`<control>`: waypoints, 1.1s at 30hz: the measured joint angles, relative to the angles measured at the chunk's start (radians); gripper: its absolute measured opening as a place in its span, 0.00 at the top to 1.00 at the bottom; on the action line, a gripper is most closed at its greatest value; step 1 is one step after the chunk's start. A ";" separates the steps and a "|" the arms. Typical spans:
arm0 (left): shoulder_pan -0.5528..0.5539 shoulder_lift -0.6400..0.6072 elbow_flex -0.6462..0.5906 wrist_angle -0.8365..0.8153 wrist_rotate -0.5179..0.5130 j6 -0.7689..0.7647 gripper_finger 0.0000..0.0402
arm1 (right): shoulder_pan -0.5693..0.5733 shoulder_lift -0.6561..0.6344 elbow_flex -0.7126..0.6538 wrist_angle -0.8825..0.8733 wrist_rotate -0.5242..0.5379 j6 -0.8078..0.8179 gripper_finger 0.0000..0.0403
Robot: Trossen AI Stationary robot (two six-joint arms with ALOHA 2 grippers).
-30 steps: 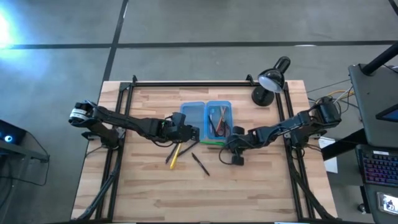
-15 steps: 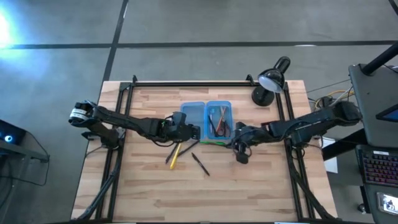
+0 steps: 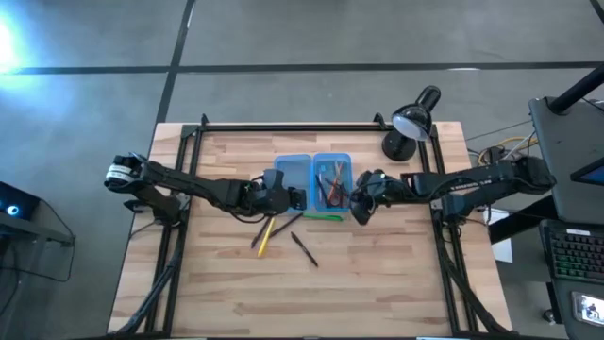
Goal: Pick & place school supplies into a supply box
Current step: Put the brown pen into the supply box
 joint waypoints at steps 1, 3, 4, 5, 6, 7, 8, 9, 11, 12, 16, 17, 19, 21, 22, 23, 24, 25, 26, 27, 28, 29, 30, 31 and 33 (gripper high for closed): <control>0.000 0.000 0.000 0.002 0.000 0.000 0.75 | -0.007 0.000 -0.002 0.002 0.006 0.023 0.92; 0.000 0.000 0.000 0.002 0.000 0.000 0.75 | -0.017 0.000 -0.004 0.006 0.011 0.068 0.92; 0.000 0.000 0.000 0.002 0.000 0.000 0.75 | -0.019 0.000 -0.004 0.011 0.013 0.084 0.92; 0.000 0.000 0.000 0.002 0.000 0.000 0.75 | -0.020 0.000 -0.004 0.022 0.013 0.099 0.92; 0.000 0.000 0.000 0.002 0.000 0.000 0.75 | -0.020 0.000 -0.004 0.033 0.014 0.114 0.92; 0.000 0.000 0.000 0.002 0.000 0.000 0.75 | -0.020 0.000 -0.004 0.041 0.013 0.127 0.92; 0.000 0.000 0.000 0.002 0.000 0.003 0.75 | -0.020 0.000 -0.004 0.048 0.013 0.140 0.92; 0.000 0.000 0.000 0.002 0.000 0.009 0.75 | -0.020 0.000 -0.004 0.052 0.016 0.156 0.92; 0.001 0.000 0.000 0.002 0.000 0.024 0.75 | -0.022 0.000 -0.004 0.053 0.022 0.208 0.92; 0.004 0.002 0.000 0.002 0.000 0.035 0.75 | -0.025 0.000 -0.005 0.052 0.022 0.235 0.92; 0.010 0.006 -0.006 0.001 0.000 0.076 0.75 | -0.034 0.004 -0.006 0.052 0.024 0.327 0.92; 0.011 0.006 -0.007 0.003 0.000 0.079 0.75 | -0.037 0.008 -0.007 0.053 0.024 0.346 0.92; 0.014 0.006 -0.010 0.004 0.000 0.079 0.75 | -0.037 0.022 -0.008 0.049 0.023 0.377 0.92; 0.015 0.006 -0.010 0.006 0.000 0.079 0.75 | -0.036 0.042 -0.008 0.051 0.017 0.403 0.92; 0.016 0.006 -0.010 0.010 0.000 0.080 0.75 | -0.036 0.053 -0.008 0.050 0.014 0.414 0.92; 0.017 0.006 -0.010 0.017 0.000 0.080 0.75 | -0.036 0.063 -0.008 0.050 0.011 0.424 0.92; 0.017 0.006 -0.010 0.025 0.000 0.080 0.75 | -0.036 0.071 -0.008 0.050 0.011 0.429 0.92; 0.018 0.006 -0.010 0.029 0.000 0.080 0.75 | -0.036 0.078 -0.008 0.054 0.010 0.434 0.92; 0.021 0.006 -0.010 0.034 0.000 0.080 0.75 | -0.036 0.080 -0.008 0.057 0.008 0.439 0.92; 0.022 0.006 -0.010 0.041 0.000 0.080 0.75 | -0.036 0.081 -0.008 0.057 0.006 0.446 0.92; 0.023 0.006 -0.010 0.047 0.000 0.080 0.75 | -0.036 0.081 -0.008 0.061 0.006 0.452 0.92; 0.024 0.006 -0.010 0.052 0.000 0.080 0.75 | -0.036 0.081 -0.008 0.065 0.006 0.456 0.92; 0.025 0.006 -0.010 0.052 0.000 0.080 0.75 | -0.036 0.081 -0.008 0.065 0.005 0.460 0.92; 0.025 0.006 -0.011 0.052 0.000 0.080 0.75 | -0.036 0.081 -0.008 0.064 0.005 0.464 0.92; 0.025 0.006 -0.011 0.055 0.000 0.080 0.75 | -0.036 0.081 -0.008 0.063 0.004 0.479 0.92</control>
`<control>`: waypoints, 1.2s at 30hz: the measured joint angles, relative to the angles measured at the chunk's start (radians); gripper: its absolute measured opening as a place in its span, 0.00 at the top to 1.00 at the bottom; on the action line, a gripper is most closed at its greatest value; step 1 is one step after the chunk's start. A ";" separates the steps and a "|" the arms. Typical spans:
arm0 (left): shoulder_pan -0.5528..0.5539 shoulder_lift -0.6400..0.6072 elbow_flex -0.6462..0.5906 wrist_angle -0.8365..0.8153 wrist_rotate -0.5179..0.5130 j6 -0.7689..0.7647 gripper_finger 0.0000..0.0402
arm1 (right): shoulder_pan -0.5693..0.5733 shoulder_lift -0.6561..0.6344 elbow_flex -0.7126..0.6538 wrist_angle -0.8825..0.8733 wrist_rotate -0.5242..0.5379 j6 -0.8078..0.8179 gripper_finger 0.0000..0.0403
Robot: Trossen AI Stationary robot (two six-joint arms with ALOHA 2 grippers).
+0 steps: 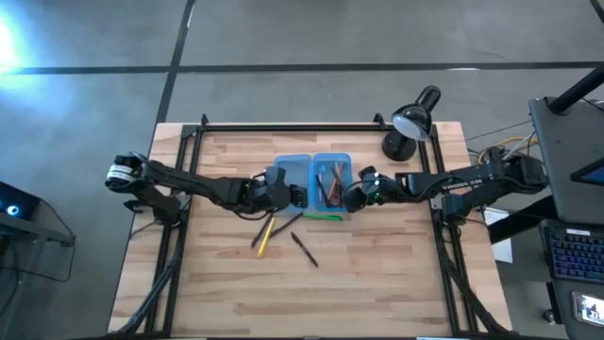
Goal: Pick & place school supplies into a supply box
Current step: Put the brown pen into the supply box, then put the black pen into the supply box
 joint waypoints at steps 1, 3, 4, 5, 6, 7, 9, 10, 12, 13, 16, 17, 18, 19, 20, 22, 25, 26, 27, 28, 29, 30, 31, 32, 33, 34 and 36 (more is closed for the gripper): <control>0.000 0.000 0.000 0.000 0.000 0.000 0.75 | 0.000 0.004 0.000 0.000 -0.003 0.006 0.92; 0.002 0.000 0.000 0.001 0.000 0.000 0.75 | -0.005 0.019 0.000 0.001 -0.008 0.020 0.92; 0.004 0.001 0.000 0.003 0.000 0.000 0.75 | -0.014 0.031 0.000 0.004 -0.021 0.023 0.92; 0.005 0.001 0.000 0.005 0.000 0.000 0.75 | -0.025 0.047 0.002 0.017 -0.040 0.022 0.92; 0.007 0.001 0.000 0.007 0.000 0.000 0.75 | -0.037 0.066 0.007 0.035 -0.066 0.019 0.92; 0.010 0.001 0.000 0.010 0.000 0.000 0.75 | -0.048 0.089 0.013 0.047 -0.086 0.016 0.92; 0.012 0.001 0.000 0.015 0.000 0.001 0.75 | -0.063 0.137 0.022 0.057 -0.099 0.002 0.92; 0.012 0.001 0.000 0.015 0.000 0.004 0.75 | -0.070 0.158 0.031 0.054 -0.099 -0.009 0.92; 0.012 0.001 0.000 0.016 0.000 0.008 0.75 | -0.086 0.188 0.060 0.062 -0.100 -0.043 0.92; 0.012 0.001 0.000 0.016 0.000 0.012 0.75 | -0.093 0.201 0.076 0.066 -0.099 -0.061 0.92; 0.011 0.001 0.000 0.016 0.011 0.014 0.75 | -0.115 0.247 0.118 0.067 -0.099 -0.098 0.92; 0.011 0.001 0.000 0.015 0.025 0.014 0.75 | -0.124 0.264 0.131 0.065 -0.100 -0.106 0.92; 0.011 0.001 0.000 0.014 0.047 0.017 0.75 | -0.133 0.279 0.143 0.065 -0.105 -0.115 0.91; 0.011 0.001 0.000 0.010 0.071 0.034 0.75 | -0.140 0.295 0.153 0.065 -0.115 -0.127 0.90; 0.011 0.001 0.000 0.003 0.098 0.056 0.75 | -0.148 0.309 0.161 0.066 -0.126 -0.138 0.89; 0.011 0.001 0.000 -0.028 0.139 0.085 0.75 | -0.152 0.334 0.168 0.064 -0.146 -0.161 0.85; 0.009 0.001 0.000 -0.109 0.163 0.063 0.75 | -0.149 0.345 0.173 0.063 -0.160 -0.177 0.76; 0.007 0.001 0.000 -0.136 0.165 0.056 0.75 | -0.149 0.342 0.173 0.063 -0.161 -0.179 0.73; 0.003 0.001 0.000 -0.161 0.171 0.051 0.75 | -0.149 0.338 0.173 0.060 -0.160 -0.180 0.69; 0.000 0.001 0.000 -0.186 0.181 0.050 0.75 | -0.150 0.331 0.173 0.055 -0.156 -0.181 0.66; -0.006 0.001 0.000 -0.210 0.197 0.049 0.75 | -0.151 0.318 0.172 0.049 -0.146 -0.183 0.63; -0.014 0.001 0.000 -0.239 0.212 0.043 0.75 | -0.151 0.300 0.172 0.045 -0.124 -0.191 0.59; -0.022 0.001 0.003 -0.282 0.230 0.027 0.75 | -0.151 0.280 0.172 0.047 -0.101 -0.210 0.57; -0.031 0.001 0.005 -0.324 0.243 0.006 0.75 | -0.150 0.256 0.172 0.048 -0.083 -0.237 0.54; -0.042 0.001 0.010 -0.373 0.251 -0.023 0.75 | -0.149 0.233 0.172 0.045 -0.062 -0.269 0.52; -0.052 0.001 0.015 -0.428 0.254 -0.064 0.75 | -0.150 0.210 0.172 0.044 -0.045 -0.298 0.51; -0.072 0.001 0.021 -0.549 0.273 -0.180 0.75 | -0.150 0.165 0.172 0.028 -0.017 -0.348 0.48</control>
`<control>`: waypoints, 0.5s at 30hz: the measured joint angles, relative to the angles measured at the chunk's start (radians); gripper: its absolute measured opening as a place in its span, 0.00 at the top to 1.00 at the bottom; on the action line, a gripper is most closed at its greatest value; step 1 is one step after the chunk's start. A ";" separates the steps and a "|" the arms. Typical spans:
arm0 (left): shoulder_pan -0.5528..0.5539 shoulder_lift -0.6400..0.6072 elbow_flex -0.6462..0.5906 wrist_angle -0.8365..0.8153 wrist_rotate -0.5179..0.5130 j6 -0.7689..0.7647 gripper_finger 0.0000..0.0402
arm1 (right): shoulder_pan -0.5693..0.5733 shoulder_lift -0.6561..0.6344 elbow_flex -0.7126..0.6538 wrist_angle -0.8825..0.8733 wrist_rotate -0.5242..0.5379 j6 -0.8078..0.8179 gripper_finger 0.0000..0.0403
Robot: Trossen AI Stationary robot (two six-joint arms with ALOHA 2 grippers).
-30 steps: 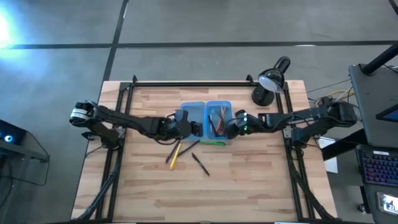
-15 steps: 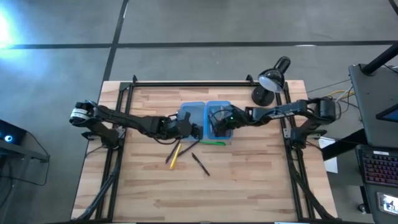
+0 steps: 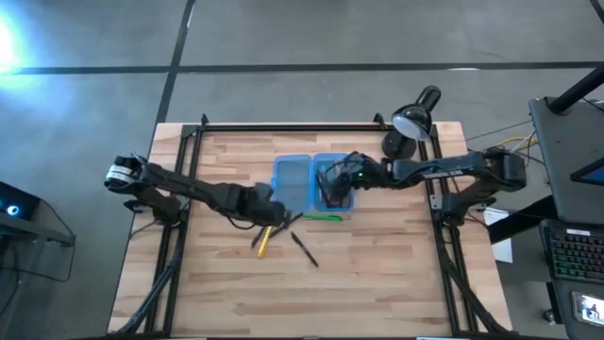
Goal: Pick & place school supplies into a supply box
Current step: Put the black pen into the supply box
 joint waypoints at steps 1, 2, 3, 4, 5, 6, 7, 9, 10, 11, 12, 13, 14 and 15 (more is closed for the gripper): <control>-0.010 0.000 0.000 -0.054 0.013 -0.044 0.75 | 0.000 -0.019 0.000 -0.008 0.008 -0.020 0.47; -0.022 0.000 -0.003 -0.083 0.023 -0.074 0.75 | -0.001 -0.034 0.000 -0.011 0.011 -0.039 0.46; -0.034 0.000 -0.009 -0.100 0.030 -0.098 0.75 | -0.001 -0.044 0.000 -0.018 0.012 -0.056 0.45; -0.043 0.000 -0.016 -0.108 0.035 -0.116 0.75 | -0.001 -0.051 -0.001 -0.030 0.011 -0.071 0.44; -0.050 0.003 -0.023 -0.108 0.041 -0.126 0.75 | -0.001 -0.052 -0.002 -0.038 0.011 -0.083 0.44; -0.053 0.008 -0.026 -0.104 0.050 -0.132 0.75 | 0.000 -0.053 -0.002 -0.041 0.008 -0.096 0.43; -0.054 0.013 -0.030 -0.100 0.055 -0.137 0.75 | 0.000 -0.055 -0.002 -0.048 0.003 -0.103 0.42; -0.053 0.025 -0.039 -0.102 0.072 -0.152 0.75 | 0.000 -0.052 -0.002 -0.052 -0.013 -0.105 0.41; -0.052 0.031 -0.043 -0.101 0.072 -0.154 0.74 | 0.000 -0.052 -0.002 -0.055 -0.019 -0.102 0.41; -0.052 0.038 -0.046 -0.094 0.072 -0.153 0.73 | 0.000 -0.050 -0.002 -0.065 -0.025 -0.101 0.40; -0.053 0.045 -0.053 -0.080 0.074 -0.151 0.72 | 0.000 -0.048 -0.003 -0.068 -0.030 -0.101 0.40; -0.053 0.051 -0.060 -0.071 0.077 -0.151 0.71 | 0.000 -0.047 -0.003 -0.064 -0.035 -0.102 0.39; -0.053 0.057 -0.070 -0.055 0.080 -0.149 0.70 | 0.000 -0.047 -0.003 -0.064 -0.038 -0.102 0.39; -0.053 0.064 -0.081 -0.029 0.086 -0.141 0.68 | 0.001 -0.047 -0.003 -0.065 -0.039 -0.105 0.39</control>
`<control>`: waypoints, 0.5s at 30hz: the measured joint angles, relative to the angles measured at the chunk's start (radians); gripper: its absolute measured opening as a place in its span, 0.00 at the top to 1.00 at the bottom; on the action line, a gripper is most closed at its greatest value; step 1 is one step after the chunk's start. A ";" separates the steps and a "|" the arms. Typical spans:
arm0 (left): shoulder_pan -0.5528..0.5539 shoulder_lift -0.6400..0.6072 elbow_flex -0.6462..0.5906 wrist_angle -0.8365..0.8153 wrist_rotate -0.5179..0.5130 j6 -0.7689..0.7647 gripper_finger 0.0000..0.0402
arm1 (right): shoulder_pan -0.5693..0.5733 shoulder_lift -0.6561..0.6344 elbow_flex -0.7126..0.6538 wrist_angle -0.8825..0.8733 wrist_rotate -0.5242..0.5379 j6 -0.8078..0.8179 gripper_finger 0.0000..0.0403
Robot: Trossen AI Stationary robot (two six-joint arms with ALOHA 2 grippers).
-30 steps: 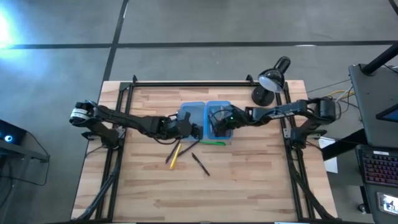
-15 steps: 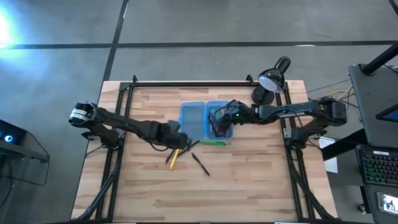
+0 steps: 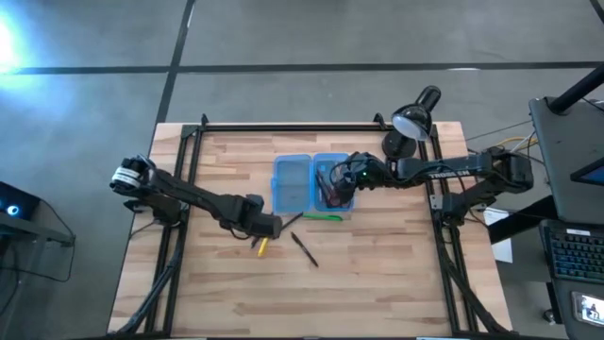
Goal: Pick & place school supplies into a supply box
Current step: Put the black pen into the supply box
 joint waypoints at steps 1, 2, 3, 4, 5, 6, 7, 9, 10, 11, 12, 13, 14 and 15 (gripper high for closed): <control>0.000 0.006 -0.010 0.036 0.011 0.016 0.67 | 0.000 0.000 0.000 0.001 -0.001 -0.004 0.39; 0.000 0.012 -0.019 0.058 0.019 0.032 0.67 | 0.000 0.000 0.000 0.001 -0.002 -0.008 0.39; 0.000 0.018 -0.027 0.065 0.021 0.051 0.66 | 0.000 0.000 0.000 0.000 -0.004 -0.009 0.39; 0.000 0.026 -0.033 0.068 0.022 0.068 0.66 | 0.000 0.000 0.000 0.001 -0.006 -0.011 0.39; 0.000 0.029 -0.039 0.074 0.023 0.077 0.66 | 0.000 -0.001 0.000 0.000 -0.006 -0.012 0.39; 0.000 0.033 -0.044 0.077 0.024 0.087 0.66 | 0.000 -0.001 0.000 -0.001 -0.007 -0.016 0.40; 0.000 0.035 -0.051 0.076 0.024 0.095 0.66 | 0.000 -0.003 0.000 -0.001 -0.007 -0.016 0.40; 0.000 0.035 -0.062 0.075 0.024 0.106 0.66 | 0.001 -0.003 0.000 -0.001 -0.006 -0.018 0.40; 0.000 0.035 -0.069 0.081 0.024 0.114 0.66 | 0.001 -0.003 0.000 -0.001 -0.007 -0.020 0.40; 0.000 0.035 -0.075 0.087 0.025 0.120 0.66 | 0.001 -0.003 0.000 -0.001 -0.006 -0.020 0.39; 0.000 0.035 -0.082 0.097 0.025 0.127 0.66 | 0.001 -0.003 0.000 -0.001 -0.007 -0.020 0.39; 0.000 0.035 -0.090 0.117 0.031 0.135 0.66 | 0.001 -0.003 0.000 -0.001 -0.006 -0.020 0.39; 0.000 0.035 -0.097 0.139 0.036 0.142 0.66 | 0.001 -0.003 0.000 -0.001 -0.006 -0.020 0.39; 0.000 0.035 -0.106 0.165 0.037 0.149 0.66 | 0.001 -0.003 0.000 -0.001 -0.006 -0.020 0.39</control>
